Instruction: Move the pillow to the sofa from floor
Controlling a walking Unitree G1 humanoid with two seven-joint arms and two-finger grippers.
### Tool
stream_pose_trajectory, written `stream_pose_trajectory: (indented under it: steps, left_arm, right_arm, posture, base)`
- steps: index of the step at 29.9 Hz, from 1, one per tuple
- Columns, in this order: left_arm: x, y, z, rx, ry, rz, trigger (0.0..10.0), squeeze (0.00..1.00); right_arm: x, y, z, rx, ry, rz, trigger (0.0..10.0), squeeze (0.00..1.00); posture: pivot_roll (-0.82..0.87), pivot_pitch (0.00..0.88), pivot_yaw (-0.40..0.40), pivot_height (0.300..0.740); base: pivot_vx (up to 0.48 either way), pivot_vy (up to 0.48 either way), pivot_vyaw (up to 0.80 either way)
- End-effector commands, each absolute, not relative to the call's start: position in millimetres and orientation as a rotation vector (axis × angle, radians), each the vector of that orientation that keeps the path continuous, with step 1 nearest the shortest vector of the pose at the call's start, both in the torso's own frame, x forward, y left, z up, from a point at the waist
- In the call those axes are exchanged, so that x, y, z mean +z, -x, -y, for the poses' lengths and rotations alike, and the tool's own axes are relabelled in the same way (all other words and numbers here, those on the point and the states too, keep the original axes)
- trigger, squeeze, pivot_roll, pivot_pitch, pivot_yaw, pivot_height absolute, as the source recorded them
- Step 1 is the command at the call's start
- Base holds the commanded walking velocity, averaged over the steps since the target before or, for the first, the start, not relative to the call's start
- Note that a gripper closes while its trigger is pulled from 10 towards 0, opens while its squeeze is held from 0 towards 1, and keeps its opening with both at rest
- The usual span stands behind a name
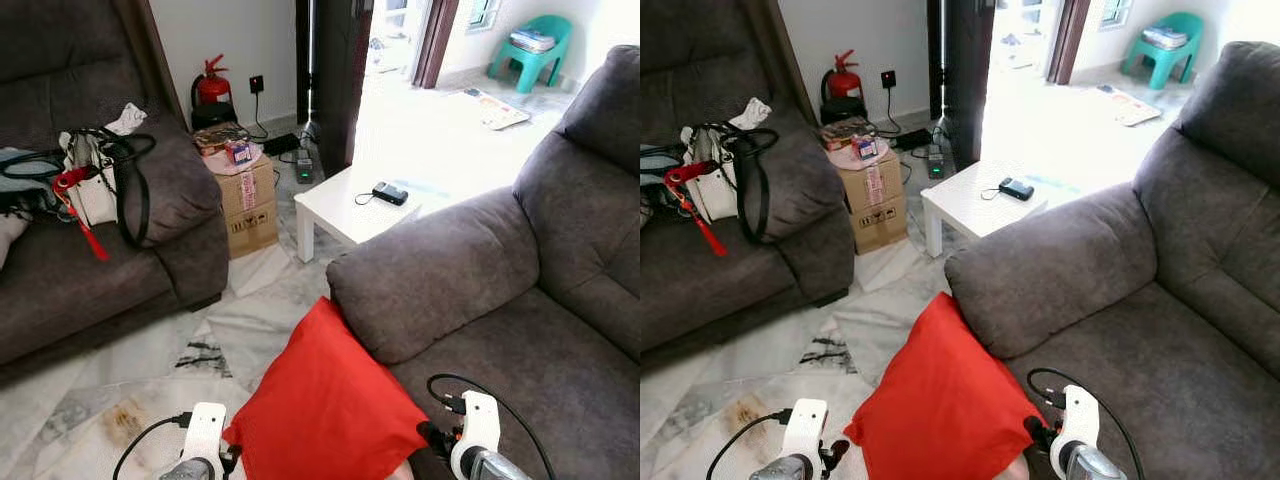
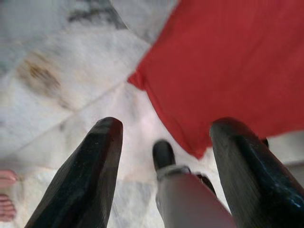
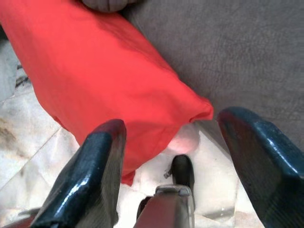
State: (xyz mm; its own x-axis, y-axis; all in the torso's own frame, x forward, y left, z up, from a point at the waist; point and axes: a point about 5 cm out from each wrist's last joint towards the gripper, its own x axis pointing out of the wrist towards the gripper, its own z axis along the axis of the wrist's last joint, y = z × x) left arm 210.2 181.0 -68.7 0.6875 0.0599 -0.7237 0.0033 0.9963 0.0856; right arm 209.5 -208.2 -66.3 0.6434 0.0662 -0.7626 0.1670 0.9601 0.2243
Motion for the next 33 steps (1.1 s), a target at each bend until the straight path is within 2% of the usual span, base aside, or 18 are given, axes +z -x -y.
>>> stream_pose_trajectory:
  steps: [1, 3, 8, 10, 11, 12, 16, 18, 27, 28, 30, 31, 33]
  left_arm:
    - [-68.8, -206.8, -183.3, 0.098, -0.062, -0.773, 10.0, 0.0]
    - [-65.0, -208.2, -184.9, 0.158, -0.036, -0.701, 10.0, 0.0]
    - [-61.0, -209.8, -185.9, 0.185, -0.015, -0.635, 10.0, 0.0]
    - [-24.6, -254.7, -198.6, 0.189, -0.035, -0.444, 10.0, 0.0]
    - [4.7, -280.3, -202.7, 0.161, -0.085, -0.286, 10.0, 0.0]
    - [12.9, -285.4, -201.9, 0.152, -0.098, -0.232, 10.0, 0.0]
    - [32.2, -296.8, -201.2, 0.143, -0.138, -0.121, 10.0, 0.0]
    - [56.1, -309.7, -199.0, 0.128, -0.176, 0.005, 10.0, 0.0]
    - [81.7, -316.4, -183.9, 0.048, -0.18, 0.144, 10.0, 0.0]
    - [82.8, -315.3, -183.3, 0.044, -0.181, 0.152, 10.0, 0.0]
    - [83.8, -313.7, -184.2, 0.048, -0.179, 0.162, 10.0, 0.0]
    - [84.8, -312.6, -185.3, 0.054, -0.175, 0.168, 10.0, 0.0]
    - [86.1, -311.6, -185.8, 0.055, -0.175, 0.176, 10.0, 0.0]
  right_arm:
    - [-65.6, -209.0, 212.6, -0.087, -0.289, -0.848, 10.0, 0.0]
    - [-63.8, -210.7, 214.8, -0.106, -0.278, -0.819, 10.0, 0.0]
    - [-61.6, -212.6, 216.8, -0.162, -0.329, -0.761, 10.0, 0.0]
    - [-60.1, -213.9, 217.7, -0.175, -0.337, -0.732, 10.0, 0.0]
    - [-57.9, -216.1, 217.9, -0.165, -0.331, -0.702, 10.0, 0.0]
    - [-56.8, -217.1, 217.8, -0.157, -0.328, -0.689, 10.0, 0.0]
    - [-54.2, -219.6, 217.6, -0.137, -0.308, -0.659, 10.0, 0.0]
    - [-51.3, -221.9, 217.9, -0.133, -0.316, -0.617, 10.0, 0.0]
    - [-45.8, -225.5, 219.0, -0.102, -0.238, -0.558, 10.0, 0.0]
    - [-10.7, -264.4, 201.0, -0.042, -0.203, -0.31, 10.0, 0.0]
    - [47.6, -302.5, 173.5, 0.031, -0.178, 0.032, 10.0, 0.0]
    - [65.6, -307.8, 167.1, 0.031, -0.207, 0.132, 10.0, 0.0]
    - [72.6, -307.9, 166.8, 0.021, -0.238, 0.172, 10.0, 0.0]
  posture:
    - [0.01, 0.084, -0.023, 0.74]
    - [0.02, 0.087, -0.024, 0.74]
    - [0.02, 0.089, -0.024, 0.74]
    - [0.02, 0.088, -0.023, 0.74]
    - [0.01, 0.087, -0.021, 0.74]
    - [0.01, 0.085, -0.019, 0.74]
    - [0.01, 0.082, -0.017, 0.74]
    - [0.01, 0.074, -0.017, 0.74]
    - [0.01, 0.046, -0.016, 0.74]
    - [0.0, 0.032, -0.014, 0.74]
    - [0.0, 0.031, -0.014, 0.74]
    - [0.0, 0.026, -0.013, 0.74]
    - [0.01, 0.021, -0.013, 0.74]
  base:
    - [0.0, 0.0, 0.0]
    - [0.0, 0.0, 0.0]
    - [0.0, 0.0, 0.0]
    - [0.0, 0.0, 0.0]
    - [0.0, 0.0, 0.0]
    - [0.0, 0.0, 0.0]
    - [0.0, 0.0, 0.0]
    - [0.0, 0.0, 0.0]
    - [0.0, 0.0, 0.0]
    - [0.0, 0.0, 0.0]
    - [0.0, 0.0, 0.0]
    - [0.0, 0.0, 0.0]
    - [0.0, 0.0, 0.0]
